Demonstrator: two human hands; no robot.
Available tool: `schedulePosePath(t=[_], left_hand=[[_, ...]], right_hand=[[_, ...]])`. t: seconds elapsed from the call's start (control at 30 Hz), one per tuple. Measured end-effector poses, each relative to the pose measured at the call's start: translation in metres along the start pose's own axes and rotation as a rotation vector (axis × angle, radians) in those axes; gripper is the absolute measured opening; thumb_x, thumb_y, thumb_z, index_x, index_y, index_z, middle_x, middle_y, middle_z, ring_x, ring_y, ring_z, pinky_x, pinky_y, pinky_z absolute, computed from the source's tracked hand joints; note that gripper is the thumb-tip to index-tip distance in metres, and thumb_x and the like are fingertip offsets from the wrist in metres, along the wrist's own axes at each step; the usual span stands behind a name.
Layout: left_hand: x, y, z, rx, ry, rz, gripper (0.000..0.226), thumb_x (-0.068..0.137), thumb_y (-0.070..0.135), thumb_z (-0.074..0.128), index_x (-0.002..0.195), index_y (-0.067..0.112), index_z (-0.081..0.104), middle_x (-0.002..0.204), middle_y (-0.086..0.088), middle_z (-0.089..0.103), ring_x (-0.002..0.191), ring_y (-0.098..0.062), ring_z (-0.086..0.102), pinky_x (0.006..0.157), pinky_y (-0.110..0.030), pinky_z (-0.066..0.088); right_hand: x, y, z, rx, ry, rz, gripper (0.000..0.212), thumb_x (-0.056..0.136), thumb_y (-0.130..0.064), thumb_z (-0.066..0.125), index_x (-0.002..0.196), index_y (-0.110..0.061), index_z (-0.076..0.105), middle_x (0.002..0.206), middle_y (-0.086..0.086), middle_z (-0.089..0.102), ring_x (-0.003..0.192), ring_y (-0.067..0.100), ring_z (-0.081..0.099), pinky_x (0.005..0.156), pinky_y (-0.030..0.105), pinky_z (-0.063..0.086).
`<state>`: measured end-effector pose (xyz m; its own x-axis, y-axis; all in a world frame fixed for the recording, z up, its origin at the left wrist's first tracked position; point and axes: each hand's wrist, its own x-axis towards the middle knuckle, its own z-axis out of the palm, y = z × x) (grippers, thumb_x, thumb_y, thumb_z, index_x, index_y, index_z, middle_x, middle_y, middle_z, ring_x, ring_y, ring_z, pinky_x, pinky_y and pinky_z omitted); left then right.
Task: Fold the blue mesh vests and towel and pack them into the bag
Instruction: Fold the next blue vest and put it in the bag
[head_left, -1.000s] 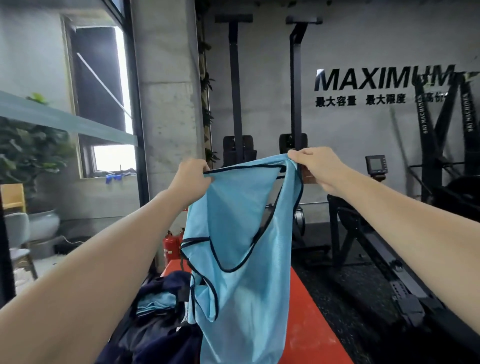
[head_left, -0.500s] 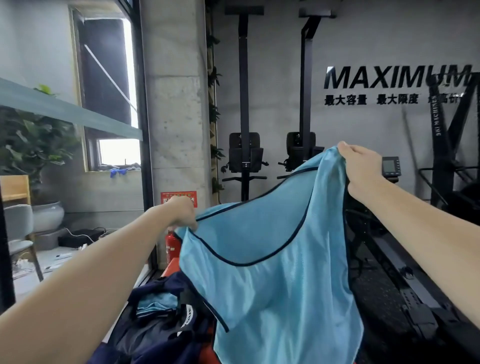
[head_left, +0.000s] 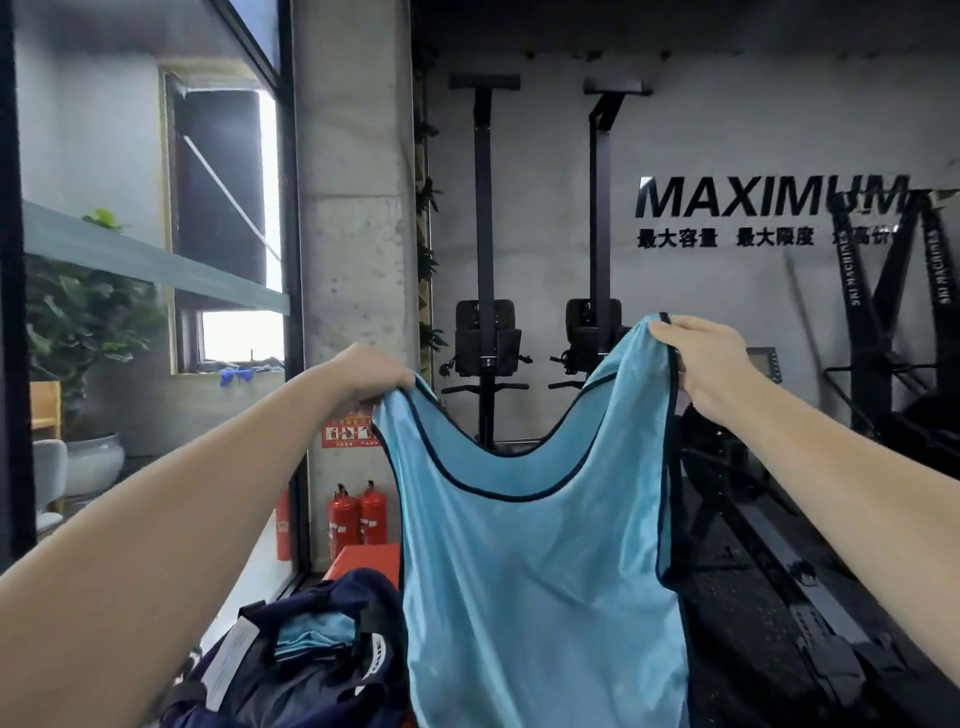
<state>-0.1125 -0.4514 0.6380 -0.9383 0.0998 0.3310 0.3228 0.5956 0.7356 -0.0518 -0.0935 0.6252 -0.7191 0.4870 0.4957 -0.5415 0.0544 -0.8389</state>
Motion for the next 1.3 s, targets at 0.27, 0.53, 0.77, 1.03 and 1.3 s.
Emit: schedulePosePath(t=[0.27, 0.53, 0.77, 1.03, 1.3], left_hand=[[-0.012, 0.056, -0.016, -0.097, -0.193, -0.027, 0.008, 0.082, 0.004, 0.07, 0.088, 0.006, 0.066, 0.089, -0.012, 0.066, 0.079, -0.024, 0.064, 0.078, -0.031, 0.055], [0.07, 0.011, 0.029, -0.09, -0.197, -0.154, 0.02, 0.068, 0.001, 0.08, 0.078, 0.007, 0.064, 0.079, -0.01, 0.064, 0.072, -0.017, 0.058, 0.075, -0.027, 0.045], [0.16, -0.06, 0.118, -0.16, 0.079, -0.208, 0.012, 0.075, 0.005, 0.075, 0.082, 0.007, 0.065, 0.069, -0.007, 0.068, 0.058, -0.015, 0.065, 0.057, -0.025, 0.057], [0.214, -0.155, 0.231, 0.004, 0.224, -0.132, 0.014, 0.084, 0.011, 0.062, 0.092, 0.016, 0.072, 0.085, -0.001, 0.066, 0.077, -0.019, 0.06, 0.072, -0.023, 0.047], [0.133, -0.263, 0.311, 0.084, -0.045, -0.196, 0.032, 0.086, 0.016, 0.064, 0.118, 0.019, 0.069, 0.122, -0.002, 0.067, 0.099, -0.021, 0.066, 0.076, -0.014, 0.046]], right_hand=[[-0.001, -0.023, 0.006, -0.116, -0.151, -0.005, 0.026, 0.085, -0.011, 0.076, 0.11, -0.007, 0.069, 0.109, 0.011, 0.072, 0.103, 0.024, 0.068, 0.094, 0.041, 0.055], [0.038, 0.058, 0.023, -0.248, -0.195, 0.005, 0.014, 0.084, -0.008, 0.077, 0.088, -0.017, 0.066, 0.098, 0.006, 0.068, 0.089, 0.017, 0.062, 0.072, 0.03, 0.05], [0.092, 0.175, 0.036, -0.39, -0.304, 0.069, 0.017, 0.084, -0.008, 0.076, 0.098, -0.014, 0.07, 0.104, 0.005, 0.071, 0.096, 0.012, 0.065, 0.077, 0.017, 0.047], [0.124, 0.319, 0.056, -0.9, -0.506, 0.177, 0.072, 0.085, -0.029, 0.076, 0.146, -0.024, 0.037, 0.121, 0.005, 0.058, 0.103, 0.021, 0.059, 0.083, 0.026, 0.048], [0.042, 0.418, 0.036, -1.25, -0.697, 0.229, 0.056, 0.09, -0.023, 0.063, 0.141, -0.012, 0.042, 0.124, 0.021, 0.062, 0.108, 0.035, 0.062, 0.091, 0.039, 0.05]])
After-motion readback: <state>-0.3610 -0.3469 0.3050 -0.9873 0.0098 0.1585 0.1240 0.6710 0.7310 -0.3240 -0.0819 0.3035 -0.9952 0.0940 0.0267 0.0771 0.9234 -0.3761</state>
